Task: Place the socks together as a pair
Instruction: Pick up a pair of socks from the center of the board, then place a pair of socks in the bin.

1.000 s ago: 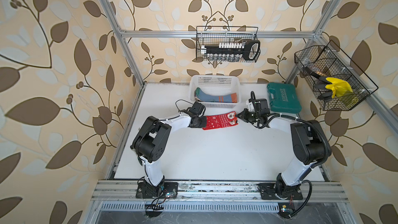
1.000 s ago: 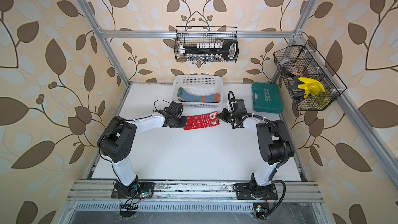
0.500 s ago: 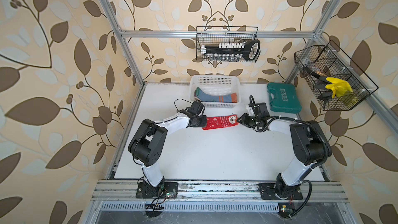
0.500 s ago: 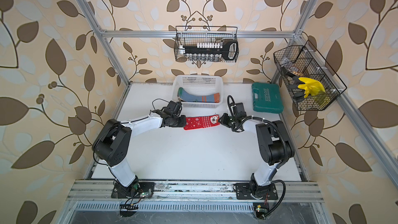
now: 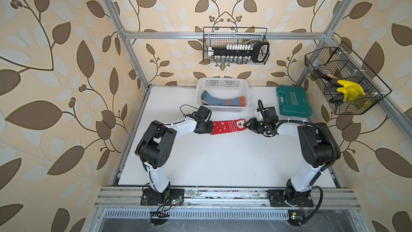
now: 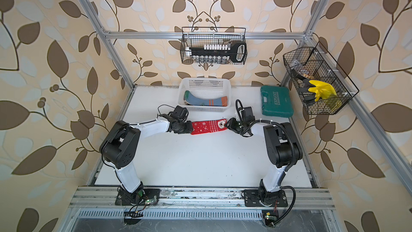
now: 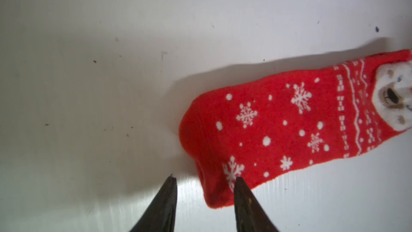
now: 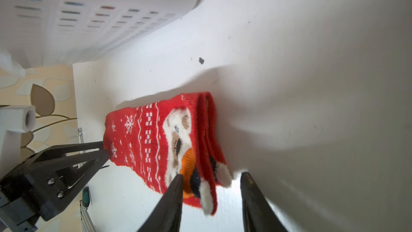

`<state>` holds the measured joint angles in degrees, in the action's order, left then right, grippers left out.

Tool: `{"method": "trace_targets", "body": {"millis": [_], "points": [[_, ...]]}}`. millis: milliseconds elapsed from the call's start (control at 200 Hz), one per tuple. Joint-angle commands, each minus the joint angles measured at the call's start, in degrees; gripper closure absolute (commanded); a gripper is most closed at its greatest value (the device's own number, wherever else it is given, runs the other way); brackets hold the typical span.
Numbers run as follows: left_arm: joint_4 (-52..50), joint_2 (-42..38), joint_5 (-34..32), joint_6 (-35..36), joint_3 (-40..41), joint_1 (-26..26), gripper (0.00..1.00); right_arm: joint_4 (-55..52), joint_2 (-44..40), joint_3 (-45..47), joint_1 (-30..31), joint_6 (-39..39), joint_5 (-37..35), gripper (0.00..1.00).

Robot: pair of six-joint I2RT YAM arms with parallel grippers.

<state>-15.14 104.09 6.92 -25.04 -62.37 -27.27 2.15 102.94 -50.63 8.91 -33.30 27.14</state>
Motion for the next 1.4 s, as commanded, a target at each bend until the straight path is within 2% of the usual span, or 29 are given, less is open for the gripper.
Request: {"method": "trace_targets", "body": {"millis": [0, 105, 185, 290, 350, 535, 630, 740, 900, 1060, 1225, 1395], "points": [[0.51, 0.66, 1.88, -0.57, -0.1, 0.46, 0.64, 0.96, 2.15, -1.83, 0.65, -0.62, 2.24, 0.57], [0.24, 1.18, 2.17, -0.89, 0.05, 0.42, 0.74, 0.84, 3.29, -2.29, 1.43, -0.79, 2.5, 0.61], [0.26, 1.28, 2.43, -1.05, 0.06, 0.46, 0.82, 0.99, 3.47, -2.22, 1.63, -1.01, 2.81, 0.73], [-0.26, 0.25, 2.25, -0.92, 0.07, 0.46, 1.0, 1.05, 1.04, -0.99, 1.65, -1.12, 2.32, 0.92], [-1.57, -1.58, 1.75, -0.83, 0.14, 0.33, 1.0, -0.03, -1.83, -0.44, 1.68, -0.89, 1.79, 1.0], [-8.0, -13.08, 0.61, 0.49, -1.5, -0.79, 1.0, -9.97, -10.62, -5.06, 3.46, 2.04, 1.26, 1.0], [-11.43, -17.44, 0.7, 1.41, -5.49, -0.78, 1.0, -15.13, -13.77, -9.46, 4.7, 3.13, 1.2, 1.0], [-16.0, -18.33, -1.1, 3.24, -12.96, -0.56, 1.0, -19.27, -15.74, -15.65, 4.83, 3.75, 0.97, 1.0], [-20.15, -12.3, -3.94, 6.66, -26.44, 0.68, 1.0, -22.28, -12.49, -26.92, 4.8, 4.14, 0.49, 1.0], [-27.35, 0.43, -7.79, 9.95, -43.24, 2.49, 1.0, -22.98, -4.48, -36.47, 4.62, 4.25, 0.3, 1.0], [-31.89, 11.88, -9.1, 11.87, -57.23, 4.97, 1.0, -22.5, 4.81, -42.54, 3.59, 4.69, -1.1, 1.0], [-34.11, 21.4, -10.62, 13.36, -65.31, 6.42, 1.0, -21.48, 12.65, -46.03, 2.69, 4.82, -1.4, 1.0]]}}
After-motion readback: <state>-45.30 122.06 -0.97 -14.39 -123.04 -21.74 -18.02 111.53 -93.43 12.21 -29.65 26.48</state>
